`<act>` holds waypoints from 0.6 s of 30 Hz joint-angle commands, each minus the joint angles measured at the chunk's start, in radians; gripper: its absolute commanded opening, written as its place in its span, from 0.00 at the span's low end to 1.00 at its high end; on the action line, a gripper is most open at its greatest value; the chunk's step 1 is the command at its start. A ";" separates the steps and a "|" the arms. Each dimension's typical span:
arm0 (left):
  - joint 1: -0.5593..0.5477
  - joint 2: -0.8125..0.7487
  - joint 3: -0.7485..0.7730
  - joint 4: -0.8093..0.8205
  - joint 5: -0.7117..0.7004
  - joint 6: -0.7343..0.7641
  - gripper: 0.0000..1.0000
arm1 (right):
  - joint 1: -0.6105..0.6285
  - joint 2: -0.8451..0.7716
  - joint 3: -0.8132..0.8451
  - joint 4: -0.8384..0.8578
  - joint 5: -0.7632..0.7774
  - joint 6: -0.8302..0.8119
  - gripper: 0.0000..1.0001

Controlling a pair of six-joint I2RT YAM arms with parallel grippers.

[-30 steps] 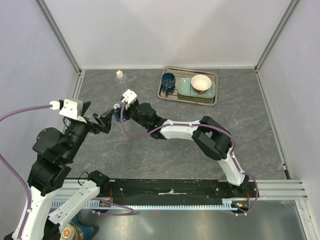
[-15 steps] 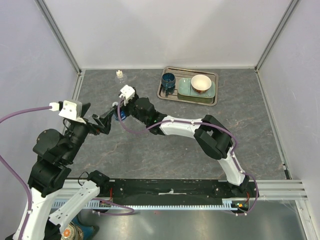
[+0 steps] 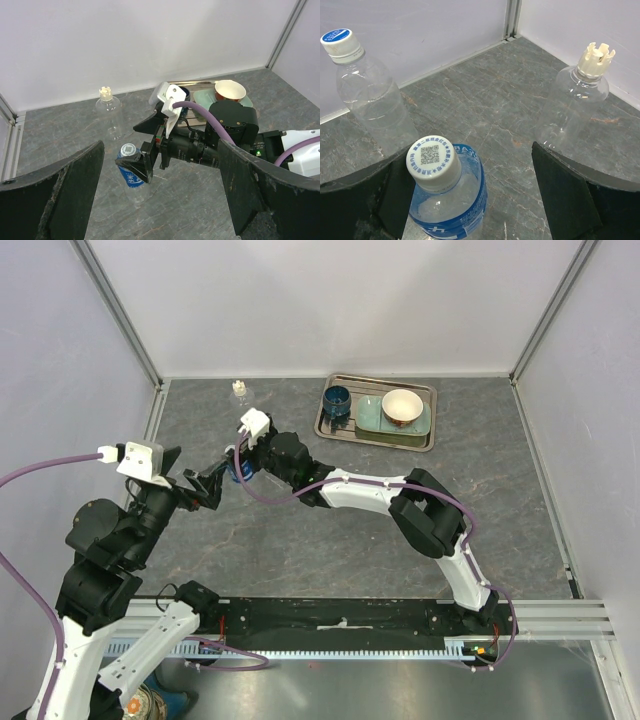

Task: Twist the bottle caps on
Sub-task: Place the plastic bottle at the center of the board.

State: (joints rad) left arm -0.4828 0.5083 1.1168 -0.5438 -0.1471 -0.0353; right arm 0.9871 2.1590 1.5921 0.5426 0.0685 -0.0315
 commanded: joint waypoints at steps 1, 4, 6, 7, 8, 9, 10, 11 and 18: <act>0.009 -0.010 -0.005 0.019 0.012 -0.040 0.99 | 0.001 -0.054 0.052 0.000 -0.016 -0.018 0.98; 0.010 -0.008 -0.003 0.018 0.017 -0.040 0.99 | -0.001 -0.065 0.063 -0.021 -0.019 -0.027 0.98; 0.010 -0.007 -0.002 0.018 0.017 -0.040 0.99 | -0.001 -0.082 0.066 -0.032 -0.019 -0.033 0.98; 0.012 -0.004 0.000 0.018 0.017 -0.040 0.99 | -0.001 -0.090 0.068 -0.036 -0.021 -0.042 0.98; 0.012 -0.001 0.001 0.021 0.015 -0.038 1.00 | -0.002 -0.099 0.071 -0.043 -0.019 -0.045 0.98; 0.012 0.002 0.005 0.018 0.015 -0.038 0.99 | -0.002 -0.116 0.072 -0.052 -0.022 -0.050 0.98; 0.012 0.004 0.006 0.019 0.017 -0.035 0.99 | -0.001 -0.123 0.075 -0.061 -0.027 -0.057 0.98; 0.012 0.007 0.009 0.024 0.015 -0.037 1.00 | -0.002 -0.132 0.083 -0.067 -0.032 -0.061 0.98; 0.012 0.021 0.017 0.030 0.003 -0.026 0.99 | -0.001 -0.232 0.112 -0.179 -0.065 -0.059 0.98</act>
State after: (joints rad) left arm -0.4770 0.5114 1.1152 -0.5438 -0.1463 -0.0410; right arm 0.9863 2.0426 1.6428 0.4198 0.0338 -0.0818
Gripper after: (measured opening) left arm 0.993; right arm 0.982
